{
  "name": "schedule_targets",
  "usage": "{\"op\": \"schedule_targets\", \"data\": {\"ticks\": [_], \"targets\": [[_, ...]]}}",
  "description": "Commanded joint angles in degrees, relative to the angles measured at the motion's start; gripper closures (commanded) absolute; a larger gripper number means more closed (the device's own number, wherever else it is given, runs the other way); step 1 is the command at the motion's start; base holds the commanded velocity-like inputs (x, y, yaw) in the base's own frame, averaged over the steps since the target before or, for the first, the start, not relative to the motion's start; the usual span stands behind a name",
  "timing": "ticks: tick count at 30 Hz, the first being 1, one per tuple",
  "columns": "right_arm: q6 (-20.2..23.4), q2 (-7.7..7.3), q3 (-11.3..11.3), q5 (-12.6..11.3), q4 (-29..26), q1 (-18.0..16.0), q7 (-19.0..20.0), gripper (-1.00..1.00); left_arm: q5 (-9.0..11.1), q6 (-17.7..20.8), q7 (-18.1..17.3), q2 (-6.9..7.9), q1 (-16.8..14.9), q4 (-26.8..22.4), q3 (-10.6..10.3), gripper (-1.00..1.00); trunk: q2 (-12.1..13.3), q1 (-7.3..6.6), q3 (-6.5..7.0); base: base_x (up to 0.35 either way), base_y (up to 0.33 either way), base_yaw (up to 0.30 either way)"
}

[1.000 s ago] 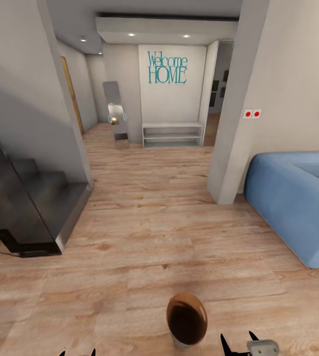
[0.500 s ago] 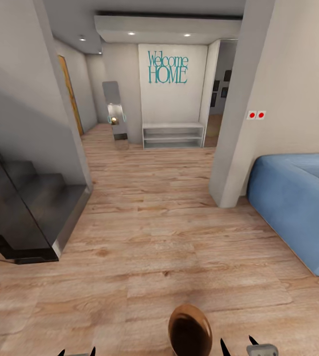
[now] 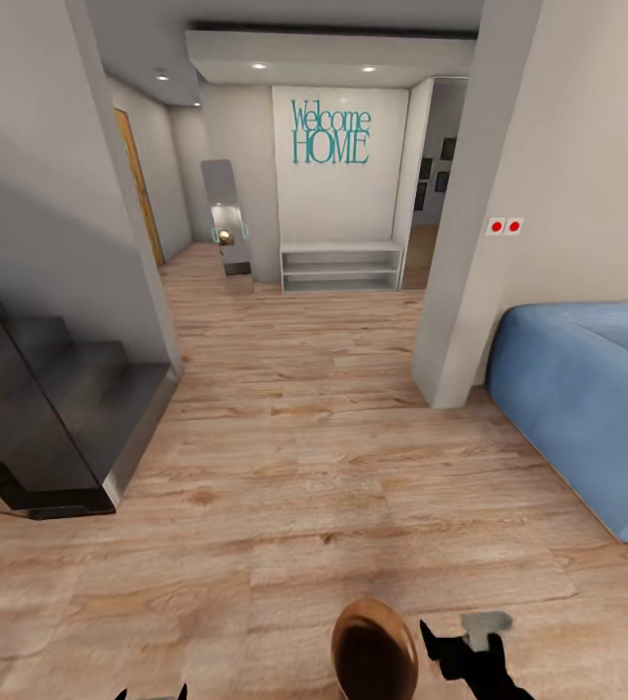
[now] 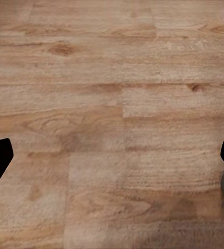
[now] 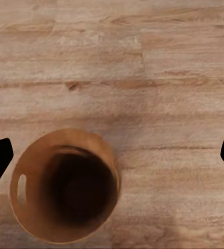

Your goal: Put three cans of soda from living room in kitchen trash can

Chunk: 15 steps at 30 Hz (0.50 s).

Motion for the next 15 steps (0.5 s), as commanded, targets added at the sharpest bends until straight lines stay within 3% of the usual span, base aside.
{"op": "schedule_targets", "data": {"ticks": [1, 5, 7, 8, 9, 11, 12, 13, 14, 15], "targets": [[4.1, -0.03, 0.0, 0.2, 0.1, -2.8, 0.0, -1.00, 0.0, 0.0, 0.0, 0.00, 0.0, 0.0, 0.0, -1.00, 0.0, 0.00, 0.00, 0.000, 0.000, 0.000], [16.3, -0.07, 0.2, 0.9, 1.4, -12.3, -0.2, -1.00, 0.0, 0.0, 0.0, 0.00, 0.0, 0.1, 0.1, -1.00, 0.0, 0.00, 0.00, 0.000, 0.000, 0.000], [20.5, -0.04, 0.3, 1.1, 3.1, -16.8, -0.2, -1.00, 0.0, 0.0, 0.0, 0.00, 0.0, 0.0, 0.0, -1.00, 0.0, 0.00, 0.00, 0.000, 0.000, 0.000], [20.5, -0.04, 0.3, 1.1, 3.1, -16.8, -0.2, -1.00, 0.0, 0.0, 0.0, 0.00, 0.0, 0.0, 0.0, -1.00, 0.0, 0.00, 0.00, 0.000, 0.000, 0.000], [24.9, -0.07, 0.8, 1.2, 5.7, -21.4, -0.1, -1.00, 0.0, 0.0, 0.0, 0.00, 0.0, -0.3, 0.0, -1.00, 0.0, 0.00, 0.00, 0.000, 0.000, 0.000], [29.7, -0.16, 1.3, 1.3, 9.5, -26.1, -0.3, -1.00, 0.0, 0.0, 0.0, 0.00, 0.0, -0.4, -0.1, -1.00, 0.0, 0.00, 0.00, 0.000, 0.000, 0.000], [29.7, -0.16, 1.3, 1.3, 9.5, -26.1, -0.3, -1.00, 0.0, 0.0, 0.0, 0.00, 0.0, -0.4, -0.1, -1.00, 0.0, 0.00, 0.00, 0.000, 0.000, 0.000], [33.4, -0.31, 1.7, 1.3, 14.9, -30.9, -0.4, -1.00, 0.0, 0.0, 0.1, 0.00, 0.0, -0.5, -0.1, -1.00, 0.0, 0.00, 0.00, 0.000, 0.000, 0.000], [33.4, -0.31, 1.7, 1.3, 14.9, -30.9, -0.4, -1.00, 0.0, 0.0, 0.1, 0.00, 0.0, -0.5, -0.1, -1.00, 0.0, 0.00, 0.00, 0.000, 0.000, 0.000], [34.5, -0.36, 1.8, 1.4, 18.3, -33.1, -0.5, -1.00, 0.0, 0.0, 0.1, 0.00, 0.0, -0.6, -0.1, -1.00, 0.0, 0.00, 0.00, 0.000, 0.000, 0.000]]}}
